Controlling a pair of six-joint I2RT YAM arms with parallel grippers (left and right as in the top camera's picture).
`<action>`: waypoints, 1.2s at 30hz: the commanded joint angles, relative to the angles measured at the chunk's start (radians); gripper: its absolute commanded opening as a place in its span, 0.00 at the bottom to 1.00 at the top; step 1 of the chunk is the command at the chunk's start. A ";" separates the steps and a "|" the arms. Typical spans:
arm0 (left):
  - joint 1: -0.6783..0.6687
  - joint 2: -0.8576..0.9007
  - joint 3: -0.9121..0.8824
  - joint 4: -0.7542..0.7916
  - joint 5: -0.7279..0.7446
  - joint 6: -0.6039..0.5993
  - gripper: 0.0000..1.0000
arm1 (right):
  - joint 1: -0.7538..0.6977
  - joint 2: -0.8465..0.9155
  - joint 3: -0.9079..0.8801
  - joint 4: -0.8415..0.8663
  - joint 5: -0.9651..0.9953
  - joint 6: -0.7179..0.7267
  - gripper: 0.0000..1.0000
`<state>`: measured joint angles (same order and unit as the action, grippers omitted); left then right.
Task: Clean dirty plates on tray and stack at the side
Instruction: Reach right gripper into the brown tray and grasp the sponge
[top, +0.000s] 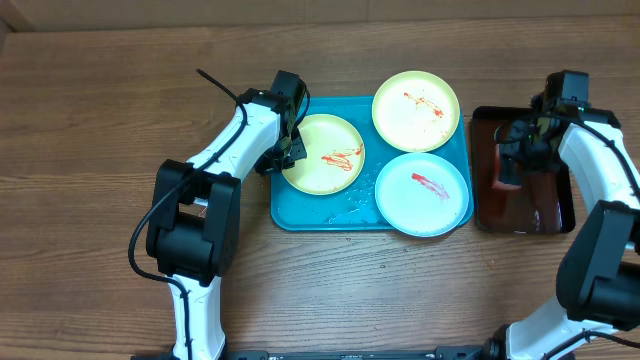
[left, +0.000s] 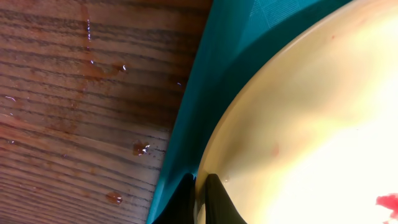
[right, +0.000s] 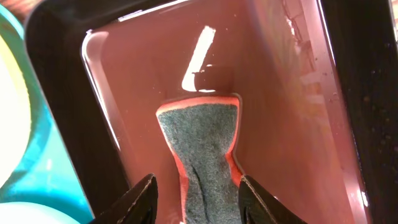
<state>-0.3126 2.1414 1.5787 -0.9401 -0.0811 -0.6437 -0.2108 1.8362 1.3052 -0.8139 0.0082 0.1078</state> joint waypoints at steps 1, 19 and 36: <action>0.003 0.017 -0.010 -0.001 -0.072 0.019 0.04 | -0.008 0.034 0.018 -0.001 0.017 -0.008 0.44; 0.012 0.016 -0.010 -0.009 -0.076 0.026 0.04 | -0.008 0.042 -0.140 0.141 -0.012 -0.004 0.34; 0.066 0.016 0.060 -0.095 -0.075 0.128 0.04 | -0.008 0.042 -0.141 0.173 -0.039 0.049 0.04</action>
<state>-0.2546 2.1414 1.6238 -1.0267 -0.1028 -0.5388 -0.2153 1.8771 1.1702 -0.6395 -0.0227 0.1413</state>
